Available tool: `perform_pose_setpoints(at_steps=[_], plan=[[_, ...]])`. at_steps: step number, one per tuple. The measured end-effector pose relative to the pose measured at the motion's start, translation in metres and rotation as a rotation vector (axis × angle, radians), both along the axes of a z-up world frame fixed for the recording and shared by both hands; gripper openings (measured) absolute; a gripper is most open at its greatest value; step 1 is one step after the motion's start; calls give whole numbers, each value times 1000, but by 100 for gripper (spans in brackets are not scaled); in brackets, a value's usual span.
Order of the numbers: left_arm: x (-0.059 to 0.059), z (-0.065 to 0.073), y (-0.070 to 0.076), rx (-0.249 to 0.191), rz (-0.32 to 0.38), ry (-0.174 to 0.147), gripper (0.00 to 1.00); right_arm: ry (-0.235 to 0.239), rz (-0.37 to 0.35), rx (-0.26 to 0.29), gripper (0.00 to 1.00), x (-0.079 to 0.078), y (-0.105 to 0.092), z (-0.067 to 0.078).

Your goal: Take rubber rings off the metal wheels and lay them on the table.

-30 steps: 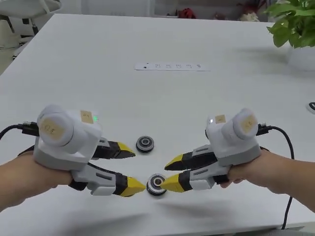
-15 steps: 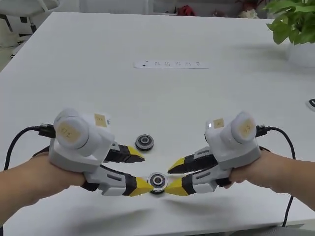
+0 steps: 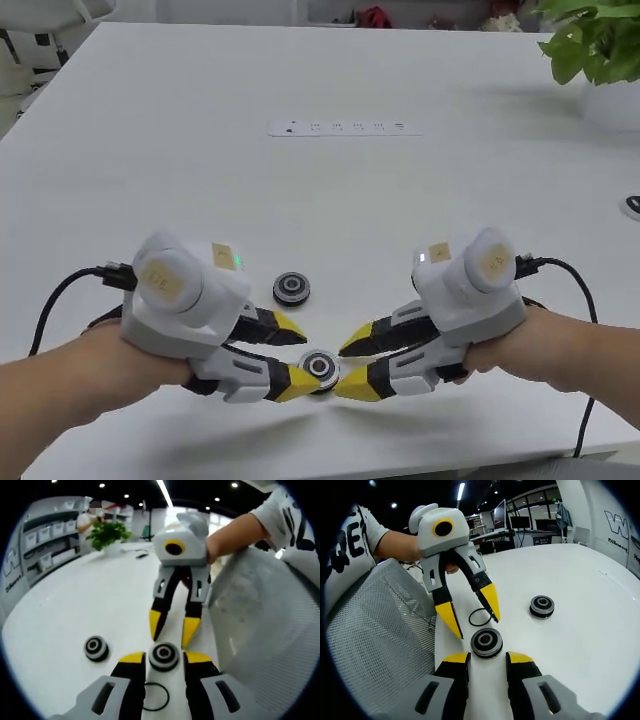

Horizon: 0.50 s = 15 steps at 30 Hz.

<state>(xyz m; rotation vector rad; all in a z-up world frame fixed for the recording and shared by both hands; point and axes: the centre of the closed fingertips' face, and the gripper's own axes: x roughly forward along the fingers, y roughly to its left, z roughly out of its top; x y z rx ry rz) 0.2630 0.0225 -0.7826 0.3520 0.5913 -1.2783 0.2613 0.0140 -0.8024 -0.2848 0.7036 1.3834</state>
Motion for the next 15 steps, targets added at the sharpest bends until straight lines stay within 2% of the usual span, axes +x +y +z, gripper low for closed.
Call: perform_pose_setpoints(at_steps=[8,12,13,15], plan=[[-1,-6,-3,12,0,2,24,1,-2,3,25,0,0,1],[-2,-10,-5,27,-7,-4,21,1,-3,3,25,-1,1,0],[-1,-9,-7,21,-8,-15,21,1,-2,4,25,-1,1,0],[-2,-9,-7,25,-7,-12,19,1,-2,7,25,-2,2,1]])
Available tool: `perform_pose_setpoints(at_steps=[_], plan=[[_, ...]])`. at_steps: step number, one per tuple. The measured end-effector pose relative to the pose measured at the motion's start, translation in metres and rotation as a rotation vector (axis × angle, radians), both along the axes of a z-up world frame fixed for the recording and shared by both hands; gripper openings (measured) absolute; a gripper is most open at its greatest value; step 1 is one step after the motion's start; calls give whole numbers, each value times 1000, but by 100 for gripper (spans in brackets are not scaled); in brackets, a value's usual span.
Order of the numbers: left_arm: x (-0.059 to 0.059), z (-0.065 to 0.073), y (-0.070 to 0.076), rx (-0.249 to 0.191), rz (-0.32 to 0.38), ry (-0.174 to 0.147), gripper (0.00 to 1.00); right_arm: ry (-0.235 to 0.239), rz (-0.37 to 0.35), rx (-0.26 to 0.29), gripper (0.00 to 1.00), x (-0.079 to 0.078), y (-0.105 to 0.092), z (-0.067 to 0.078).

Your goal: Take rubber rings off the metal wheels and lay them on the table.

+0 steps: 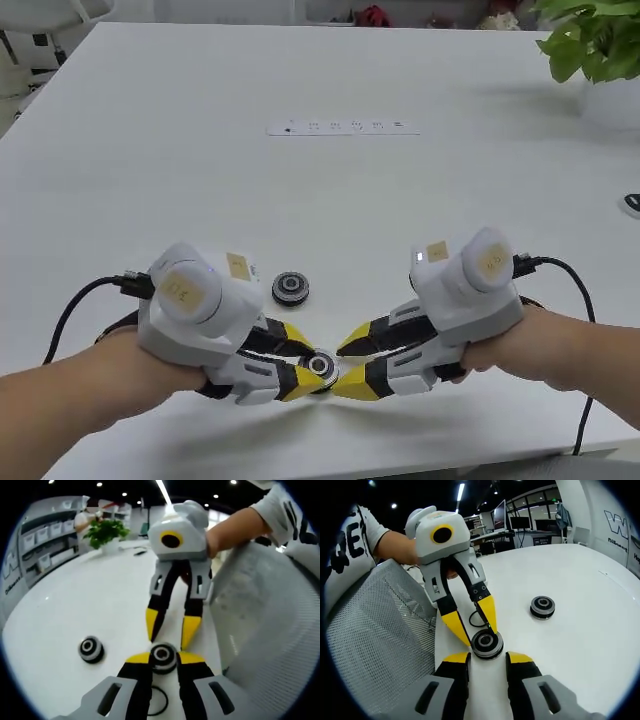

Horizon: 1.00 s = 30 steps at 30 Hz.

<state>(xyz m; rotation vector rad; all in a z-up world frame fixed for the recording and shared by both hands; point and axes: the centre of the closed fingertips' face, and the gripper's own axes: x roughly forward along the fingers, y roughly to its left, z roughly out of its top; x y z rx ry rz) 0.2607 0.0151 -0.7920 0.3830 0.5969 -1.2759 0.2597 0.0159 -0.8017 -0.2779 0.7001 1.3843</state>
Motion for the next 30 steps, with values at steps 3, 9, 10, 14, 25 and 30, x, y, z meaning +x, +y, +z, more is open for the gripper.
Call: perform_pose_setpoints(at_steps=[3,9,10,14,25,30], plan=[[1,-1,-1,17,-5,-36,17,-1,2,1,25,0,1,0],[2,-1,-1,15,1,-52,16,-2,2,4,25,0,2,0],[2,-1,-1,15,2,-56,15,-3,1,5,25,0,2,0],[3,-1,0,18,8,-65,14,-17,-1,8,27,2,3,1],[2,-1,0,12,9,-69,14,-50,15,-2,27,0,8,-3],[2,-1,-1,11,12,-73,14,-76,28,-10,25,0,9,-6]])
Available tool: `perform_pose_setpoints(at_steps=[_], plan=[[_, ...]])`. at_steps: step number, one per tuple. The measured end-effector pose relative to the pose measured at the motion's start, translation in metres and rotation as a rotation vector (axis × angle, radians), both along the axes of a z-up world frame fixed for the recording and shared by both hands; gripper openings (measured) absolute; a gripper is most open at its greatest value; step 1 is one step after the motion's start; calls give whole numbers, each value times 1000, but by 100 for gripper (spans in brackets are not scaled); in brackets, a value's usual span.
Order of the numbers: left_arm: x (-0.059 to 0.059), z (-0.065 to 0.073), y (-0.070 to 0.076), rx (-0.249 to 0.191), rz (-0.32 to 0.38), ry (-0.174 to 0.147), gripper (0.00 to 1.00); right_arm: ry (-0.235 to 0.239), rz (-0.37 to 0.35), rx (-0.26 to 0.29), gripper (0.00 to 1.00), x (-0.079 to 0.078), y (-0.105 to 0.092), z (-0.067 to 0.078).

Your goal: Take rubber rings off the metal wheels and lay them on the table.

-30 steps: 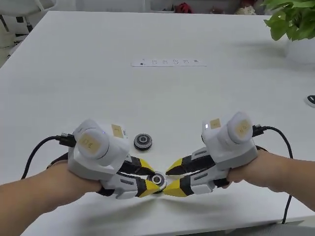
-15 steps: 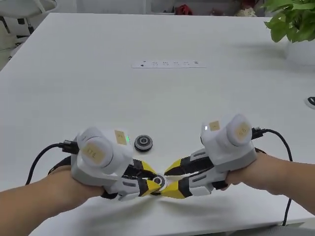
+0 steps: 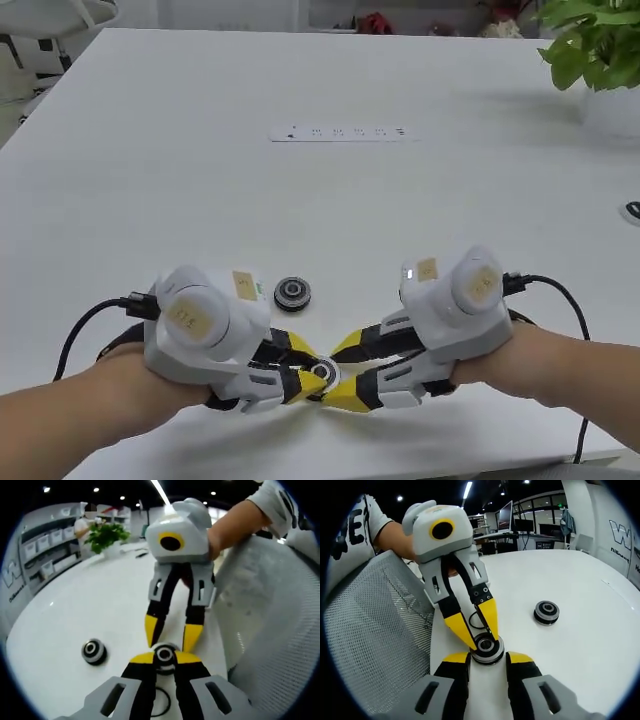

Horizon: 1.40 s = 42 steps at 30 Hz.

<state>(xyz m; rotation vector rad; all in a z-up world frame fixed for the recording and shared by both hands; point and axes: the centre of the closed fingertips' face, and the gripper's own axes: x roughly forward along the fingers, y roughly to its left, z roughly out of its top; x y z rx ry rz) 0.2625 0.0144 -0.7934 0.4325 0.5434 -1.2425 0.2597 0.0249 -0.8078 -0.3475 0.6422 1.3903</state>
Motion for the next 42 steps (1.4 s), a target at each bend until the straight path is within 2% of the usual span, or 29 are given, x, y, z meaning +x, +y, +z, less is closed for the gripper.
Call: perform_pose_setpoints(at_steps=[20,42], plan=[[1,0,0,-12,9,2,13,3,24,-16,20,-1,-6,-2],[1,0,0,-20,16,4,13,66,-13,-16,14,-1,-10,-2]])
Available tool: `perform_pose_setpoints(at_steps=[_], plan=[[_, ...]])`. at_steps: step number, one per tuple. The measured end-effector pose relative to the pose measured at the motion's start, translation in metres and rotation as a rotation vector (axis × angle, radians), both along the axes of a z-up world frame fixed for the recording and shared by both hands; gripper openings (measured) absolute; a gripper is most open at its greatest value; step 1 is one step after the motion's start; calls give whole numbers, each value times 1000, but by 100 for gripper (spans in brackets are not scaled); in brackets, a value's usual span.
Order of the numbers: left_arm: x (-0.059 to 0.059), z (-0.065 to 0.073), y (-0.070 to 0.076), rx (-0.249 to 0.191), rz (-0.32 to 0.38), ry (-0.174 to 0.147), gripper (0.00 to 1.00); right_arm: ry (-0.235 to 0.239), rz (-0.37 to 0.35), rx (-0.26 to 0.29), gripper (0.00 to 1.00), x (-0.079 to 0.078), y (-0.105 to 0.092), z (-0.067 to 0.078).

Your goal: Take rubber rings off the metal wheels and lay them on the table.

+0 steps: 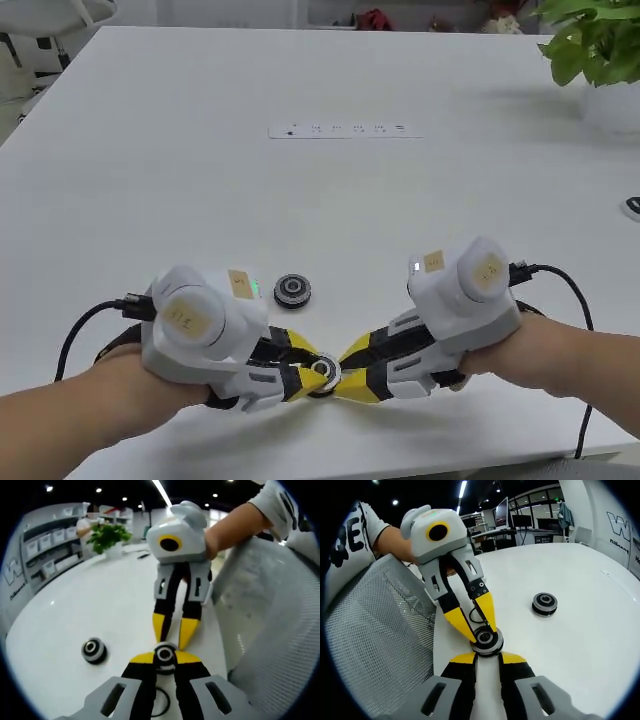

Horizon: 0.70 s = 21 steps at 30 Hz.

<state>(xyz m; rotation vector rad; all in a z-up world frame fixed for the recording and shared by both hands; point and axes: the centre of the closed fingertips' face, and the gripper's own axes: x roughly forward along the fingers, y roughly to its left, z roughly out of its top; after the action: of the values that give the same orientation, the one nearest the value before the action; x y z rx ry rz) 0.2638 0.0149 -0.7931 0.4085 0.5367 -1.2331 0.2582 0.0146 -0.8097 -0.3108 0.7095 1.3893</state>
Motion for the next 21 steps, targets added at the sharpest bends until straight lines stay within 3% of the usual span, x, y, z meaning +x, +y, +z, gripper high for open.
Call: perform_pose_setpoints(at_steps=[21], plan=[[0,0,1,2,16,5,13,42,-25,15,5,-1,-3,1]])
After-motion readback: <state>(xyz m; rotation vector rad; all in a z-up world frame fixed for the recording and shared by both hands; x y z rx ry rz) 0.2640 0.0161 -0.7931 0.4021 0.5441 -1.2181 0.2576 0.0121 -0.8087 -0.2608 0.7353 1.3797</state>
